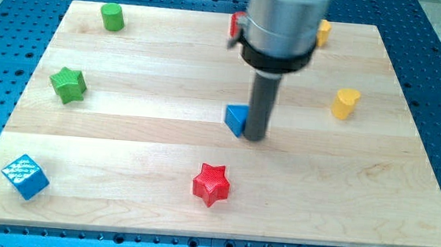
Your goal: Bring the heart near to the right side of the triangle
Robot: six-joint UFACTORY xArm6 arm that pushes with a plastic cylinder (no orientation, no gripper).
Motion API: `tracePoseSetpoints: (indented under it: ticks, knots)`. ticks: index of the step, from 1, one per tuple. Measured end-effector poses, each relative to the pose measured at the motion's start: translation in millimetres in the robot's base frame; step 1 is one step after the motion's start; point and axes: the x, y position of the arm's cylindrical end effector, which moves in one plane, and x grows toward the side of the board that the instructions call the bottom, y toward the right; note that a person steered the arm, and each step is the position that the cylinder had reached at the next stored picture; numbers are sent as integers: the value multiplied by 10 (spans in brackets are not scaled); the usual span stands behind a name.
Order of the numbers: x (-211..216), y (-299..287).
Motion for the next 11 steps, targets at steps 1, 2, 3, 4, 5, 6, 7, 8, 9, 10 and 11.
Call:
tracePoseSetpoints:
  ticks: [1,2,3,4,5,6,7,8,9,10,11]
  knots:
    - [-98,-289]
    - [-52,-663]
    - [-115,-563]
    - [126,307]
    - [294,1297]
    - [99,2025]
    - [-304,2279]
    - [-485,1456]
    - [-496,431]
    - [-496,91]
    - [-496,38]
